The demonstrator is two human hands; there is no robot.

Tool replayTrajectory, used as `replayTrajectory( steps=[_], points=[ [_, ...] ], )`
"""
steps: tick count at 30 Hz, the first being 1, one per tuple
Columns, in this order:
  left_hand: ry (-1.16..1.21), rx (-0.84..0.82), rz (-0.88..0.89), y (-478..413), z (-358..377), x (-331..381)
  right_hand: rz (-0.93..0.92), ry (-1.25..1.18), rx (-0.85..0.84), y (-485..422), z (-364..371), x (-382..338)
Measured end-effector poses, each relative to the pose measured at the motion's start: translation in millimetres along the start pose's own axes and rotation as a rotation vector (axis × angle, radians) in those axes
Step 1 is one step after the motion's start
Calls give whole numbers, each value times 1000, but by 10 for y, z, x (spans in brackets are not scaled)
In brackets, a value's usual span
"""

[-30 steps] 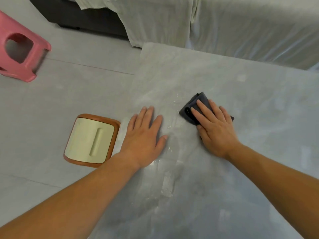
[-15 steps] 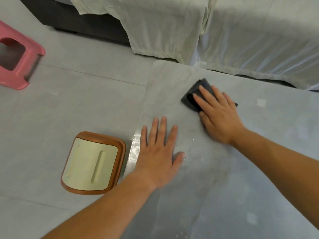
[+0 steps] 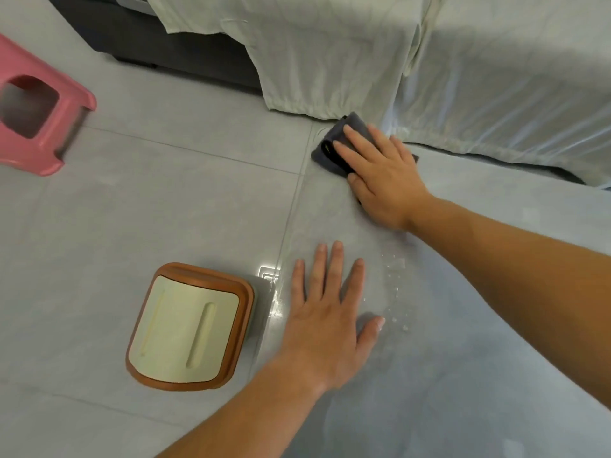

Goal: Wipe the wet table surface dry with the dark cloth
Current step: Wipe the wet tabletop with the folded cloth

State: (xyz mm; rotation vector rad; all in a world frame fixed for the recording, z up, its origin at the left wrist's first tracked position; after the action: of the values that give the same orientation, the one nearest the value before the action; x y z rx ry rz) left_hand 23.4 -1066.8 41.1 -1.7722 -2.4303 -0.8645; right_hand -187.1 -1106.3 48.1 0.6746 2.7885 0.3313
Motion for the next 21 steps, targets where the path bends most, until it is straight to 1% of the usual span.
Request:
replayTrajectory(
  steps=[1, 2, 3, 6, 8, 9, 10, 13, 14, 15, 16, 19, 20, 21],
  points=[
    [2, 4, 2, -1, 2, 0, 62, -21, 30, -53, -15, -55],
    [4, 3, 6, -2, 7, -1, 81, -22, 58, -57, -15, -145],
    [6, 2, 8, 2, 8, 1, 45, -14, 66, -14, 19, -250],
    [2, 2, 7, 7, -7, -8, -221, 79, -26, 292, 187, -388],
    [4, 1, 2, 10, 1, -5, -328, 129, -88, 402, 195, -261],
    [11, 10, 0, 11, -8, -5, -330, 136, -88, 383, 168, -176],
    [20, 18, 0, 7, -18, -5, -292, 122, -67, 333, 126, -104],
    [21, 8, 10, 11, 1, -15, -80, 10, 21, 221, 64, -90],
    [16, 15, 15, 23, 0, -22, -41, -8, 48, 275, 79, -145],
    [14, 27, 22, 42, -9, -26, -47, -9, 56, 376, 123, -205],
    [18, 40, 29, 66, -24, -31, -95, 10, 43, 509, 177, -251],
    [15, 38, 42, 184, 29, 0, -259, 95, -61, 922, 306, -121],
    [-3, 40, 41, 224, 53, 16, -260, 112, -68, 979, 298, 8],
    [-16, 46, 37, 260, 71, 22, -212, 107, -55, 985, 272, 165]
  ],
)
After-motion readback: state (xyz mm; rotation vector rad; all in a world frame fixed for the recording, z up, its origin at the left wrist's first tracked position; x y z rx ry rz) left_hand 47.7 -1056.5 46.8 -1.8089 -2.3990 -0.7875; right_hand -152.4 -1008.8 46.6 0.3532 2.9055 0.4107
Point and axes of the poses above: each hand's wrist, its own y-axis away from the middle knuckle, its own z-axis out of the palm, x = y × z, the point moved 7 cm from there along -y, towards the middle knuckle, and after that the axes turned 7 degrees about -x, right-handed, at the moved point
